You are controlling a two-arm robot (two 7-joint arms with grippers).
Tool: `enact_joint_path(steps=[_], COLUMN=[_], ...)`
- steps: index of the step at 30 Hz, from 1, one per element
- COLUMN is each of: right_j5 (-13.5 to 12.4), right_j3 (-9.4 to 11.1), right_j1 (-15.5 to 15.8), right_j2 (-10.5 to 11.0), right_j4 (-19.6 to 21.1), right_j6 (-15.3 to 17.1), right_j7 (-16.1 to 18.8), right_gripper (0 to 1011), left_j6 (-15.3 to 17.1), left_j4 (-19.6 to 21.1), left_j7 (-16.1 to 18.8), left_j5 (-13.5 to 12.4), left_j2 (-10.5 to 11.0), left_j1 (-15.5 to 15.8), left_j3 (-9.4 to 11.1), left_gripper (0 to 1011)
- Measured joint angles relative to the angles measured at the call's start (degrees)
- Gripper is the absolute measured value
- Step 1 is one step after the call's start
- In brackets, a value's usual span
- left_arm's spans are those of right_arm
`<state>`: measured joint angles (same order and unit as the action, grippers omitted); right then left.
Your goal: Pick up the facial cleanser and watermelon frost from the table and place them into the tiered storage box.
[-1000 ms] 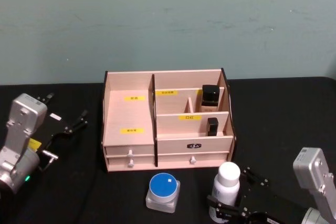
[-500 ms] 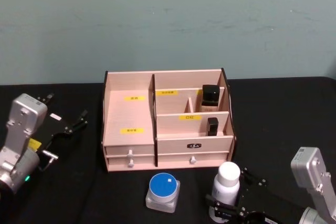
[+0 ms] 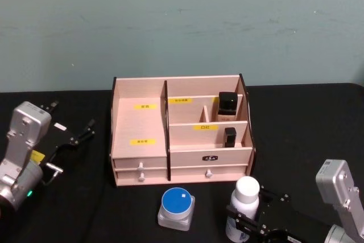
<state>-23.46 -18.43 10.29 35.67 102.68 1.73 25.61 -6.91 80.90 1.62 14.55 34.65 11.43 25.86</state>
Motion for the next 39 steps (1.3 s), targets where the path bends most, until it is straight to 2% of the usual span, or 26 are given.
enact_joint_path(steps=[15,21,27,31,35,39], right_j5=[-0.11,0.74,1.38,1.93,2.88,3.95], right_j3=[0.31,0.85,1.03,0.92,0.64,0.19], right_j1=[0.02,-0.75,-2.87,-6.03,-9.81,-12.29], right_j2=[-0.15,-0.07,-0.78,-2.23,-4.76,-6.72], right_j4=[-0.10,1.66,3.74,4.27,3.46,2.15], right_j6=[-0.69,-0.92,-0.70,0.15,1.60,2.55], right_j7=[0.22,0.14,-0.15,-0.88,-3.01,-4.58], right_gripper=[602,602,602,602,602,603], left_j6=[0.00,0.00,0.00,0.00,0.00,0.00], left_j4=[0.00,0.00,0.00,0.00,0.00,0.00], left_j7=[0.00,0.00,0.00,0.00,0.00,0.00], left_j5=[0.00,0.00,0.00,0.00,0.00,0.00], left_j2=[0.00,0.00,0.00,0.00,0.00,0.00], left_j1=[0.00,0.00,0.00,0.00,0.00,0.00], left_j3=[0.00,0.00,0.00,0.00,0.00,0.00], left_gripper=[1010,1010,1010,1010,1010,1010])
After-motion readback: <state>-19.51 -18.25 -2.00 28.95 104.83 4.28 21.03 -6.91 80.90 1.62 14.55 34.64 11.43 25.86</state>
